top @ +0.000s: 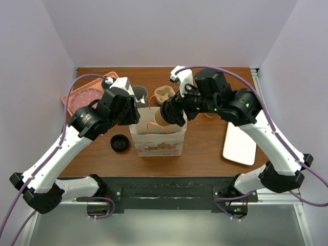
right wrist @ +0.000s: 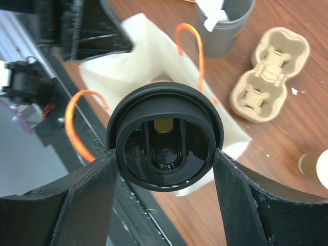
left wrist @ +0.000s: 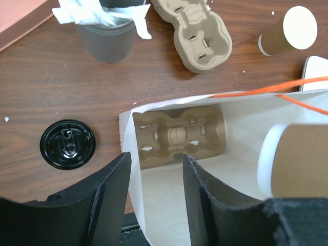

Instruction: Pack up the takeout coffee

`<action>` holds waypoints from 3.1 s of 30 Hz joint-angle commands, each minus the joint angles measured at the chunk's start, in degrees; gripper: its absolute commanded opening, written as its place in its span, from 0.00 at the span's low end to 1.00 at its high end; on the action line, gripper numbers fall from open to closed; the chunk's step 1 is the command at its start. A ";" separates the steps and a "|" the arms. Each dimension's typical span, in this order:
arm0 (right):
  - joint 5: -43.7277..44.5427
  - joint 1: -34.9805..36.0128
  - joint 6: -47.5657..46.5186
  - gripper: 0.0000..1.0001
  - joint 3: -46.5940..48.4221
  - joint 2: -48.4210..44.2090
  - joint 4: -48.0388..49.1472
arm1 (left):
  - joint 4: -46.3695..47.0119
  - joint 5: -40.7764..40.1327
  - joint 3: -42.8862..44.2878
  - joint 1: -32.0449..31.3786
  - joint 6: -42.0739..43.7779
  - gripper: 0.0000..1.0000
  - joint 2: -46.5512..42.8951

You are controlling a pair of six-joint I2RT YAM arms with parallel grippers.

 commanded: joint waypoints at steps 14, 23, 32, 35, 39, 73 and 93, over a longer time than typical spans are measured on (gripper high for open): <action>2.89 1.42 -6.46 0.33 -6.45 -0.12 4.20 | 1.30 -1.78 -0.48 0.52 -2.19 0.50 -1.03; 13.51 9.49 -6.81 0.33 -12.17 -2.85 5.52 | -6.44 -6.54 6.29 1.05 -3.86 0.53 1.80; 19.05 16.87 1.26 0.31 -19.12 -7.33 7.28 | -9.79 -2.06 6.65 1.05 -4.21 0.54 -0.84; 21.26 19.42 3.91 0.31 -20.79 -7.86 8.07 | -8.38 0.14 3.05 1.05 -3.77 0.52 -2.85; 23.72 22.77 6.37 0.31 -22.29 -7.69 8.16 | -7.86 1.98 -0.81 1.05 -3.95 0.48 -4.62; 36.02 31.30 -9.53 0.30 -26.25 -4.18 14.48 | 13.50 11.22 -15.85 1.05 5.98 0.00 -13.42; 30.22 31.39 -10.76 0.27 -25.55 -4.09 10.44 | 13.59 7.53 -14.27 1.05 6.77 0.00 -12.26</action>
